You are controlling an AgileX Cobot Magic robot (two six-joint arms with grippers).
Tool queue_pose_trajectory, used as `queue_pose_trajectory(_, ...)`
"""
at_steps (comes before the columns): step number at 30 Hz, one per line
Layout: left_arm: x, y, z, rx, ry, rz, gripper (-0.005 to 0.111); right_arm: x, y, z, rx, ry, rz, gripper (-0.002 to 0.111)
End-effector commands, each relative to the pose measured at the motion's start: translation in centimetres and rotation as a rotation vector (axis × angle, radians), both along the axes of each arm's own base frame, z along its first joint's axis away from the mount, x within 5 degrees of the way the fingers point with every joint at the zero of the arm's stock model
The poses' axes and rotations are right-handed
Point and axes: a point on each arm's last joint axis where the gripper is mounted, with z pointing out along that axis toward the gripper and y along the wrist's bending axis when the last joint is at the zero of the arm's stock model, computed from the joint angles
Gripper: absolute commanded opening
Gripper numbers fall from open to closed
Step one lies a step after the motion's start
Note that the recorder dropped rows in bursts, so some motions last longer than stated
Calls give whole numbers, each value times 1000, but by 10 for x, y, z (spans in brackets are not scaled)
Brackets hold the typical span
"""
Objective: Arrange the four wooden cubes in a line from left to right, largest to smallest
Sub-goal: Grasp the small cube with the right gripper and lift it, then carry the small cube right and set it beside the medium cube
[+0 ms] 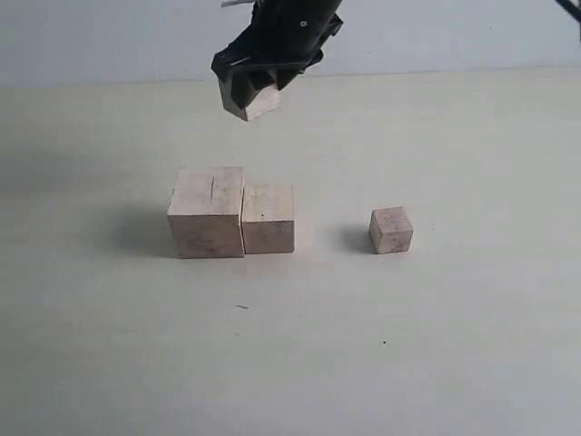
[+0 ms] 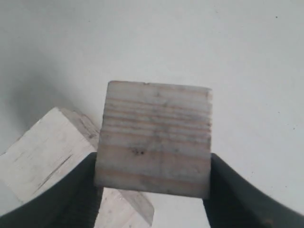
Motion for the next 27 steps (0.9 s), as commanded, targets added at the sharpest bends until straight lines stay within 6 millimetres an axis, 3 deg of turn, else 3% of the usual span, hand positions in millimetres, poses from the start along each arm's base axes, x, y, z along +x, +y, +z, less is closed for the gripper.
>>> queue_pose_trajectory(1,0,0,0,-5,-10,-5,0,-15,-14,9,-4,-17,36,0)
queue_pose_trajectory(5,0,0,0,-5,-10,-5,0,-21,-38,4,-13,-9,36,0)
queue_pose_trajectory(9,0,0,0,-5,-10,-5,0,-24,-76,0,-21,21,89,0)
queue_pose_trajectory(15,0,0,0,-5,-10,-5,0,-39,-127,-7,-22,21,415,0)
queue_pose_trajectory(19,0,0,0,-5,-10,-5,0,-41,-135,-24,-61,-54,623,0)
queue_pose_trajectory(27,0,0,0,-5,-10,-5,0,-35,-118,-71,-45,-15,652,0)
